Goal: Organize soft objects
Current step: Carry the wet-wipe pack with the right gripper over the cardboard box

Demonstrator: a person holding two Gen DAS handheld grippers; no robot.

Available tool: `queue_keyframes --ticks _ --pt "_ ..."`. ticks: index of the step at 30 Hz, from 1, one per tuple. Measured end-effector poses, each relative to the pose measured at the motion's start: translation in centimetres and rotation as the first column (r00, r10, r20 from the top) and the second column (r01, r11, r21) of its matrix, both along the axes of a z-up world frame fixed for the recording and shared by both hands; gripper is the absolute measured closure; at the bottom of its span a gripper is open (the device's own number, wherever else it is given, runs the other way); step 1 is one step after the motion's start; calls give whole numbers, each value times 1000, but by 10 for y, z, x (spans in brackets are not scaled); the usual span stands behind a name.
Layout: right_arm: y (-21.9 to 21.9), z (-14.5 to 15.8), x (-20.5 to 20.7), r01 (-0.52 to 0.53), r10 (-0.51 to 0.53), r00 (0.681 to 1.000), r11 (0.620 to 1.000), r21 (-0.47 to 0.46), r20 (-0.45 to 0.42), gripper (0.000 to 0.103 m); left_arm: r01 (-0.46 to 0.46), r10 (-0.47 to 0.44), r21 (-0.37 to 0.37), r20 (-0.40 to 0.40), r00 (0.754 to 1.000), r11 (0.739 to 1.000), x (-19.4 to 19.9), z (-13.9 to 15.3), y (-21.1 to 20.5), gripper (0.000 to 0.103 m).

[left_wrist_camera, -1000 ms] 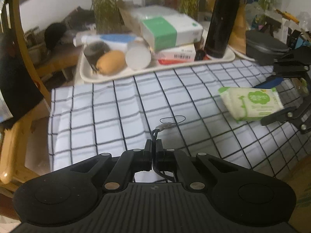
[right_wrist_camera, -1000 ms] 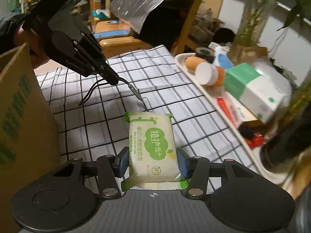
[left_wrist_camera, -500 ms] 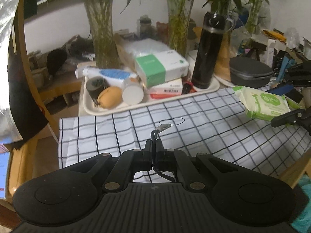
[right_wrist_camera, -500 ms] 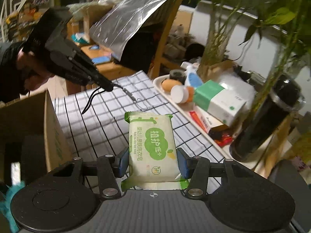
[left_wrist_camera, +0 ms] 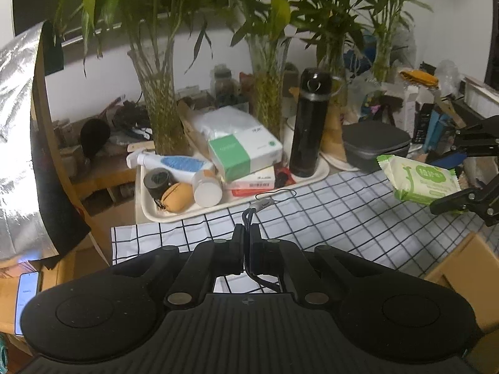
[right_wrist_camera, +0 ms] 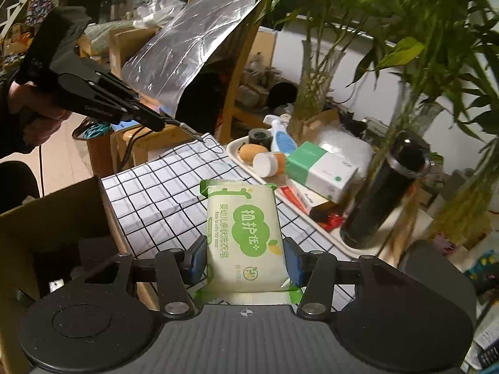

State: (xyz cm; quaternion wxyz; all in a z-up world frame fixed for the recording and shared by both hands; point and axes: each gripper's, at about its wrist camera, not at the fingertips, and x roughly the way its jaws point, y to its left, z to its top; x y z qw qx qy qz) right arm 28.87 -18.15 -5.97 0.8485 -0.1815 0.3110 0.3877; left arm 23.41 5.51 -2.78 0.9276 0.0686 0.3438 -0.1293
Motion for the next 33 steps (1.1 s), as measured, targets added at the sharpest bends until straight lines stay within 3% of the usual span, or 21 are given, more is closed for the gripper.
queue_keyframes --ticks 25,26,27,28,33 --pt "-23 33 -76 121 -123 992 991 59 29 52 80 -77 -52 52 996 995 -74 36 -21 100" --pt "-24 34 -79 126 -128 992 990 68 22 56 85 -82 -53 53 995 995 -78 36 -23 100" --pt "-25 35 -83 129 -131 991 989 77 18 87 89 -87 -52 55 995 995 -82 37 -24 100" --pt "-26 37 -86 136 -138 990 987 89 11 101 93 -91 -52 55 994 994 -86 37 -25 100" --pt "-30 40 -103 163 -163 987 981 110 -7 98 120 -118 -59 48 992 991 -105 34 -31 100"
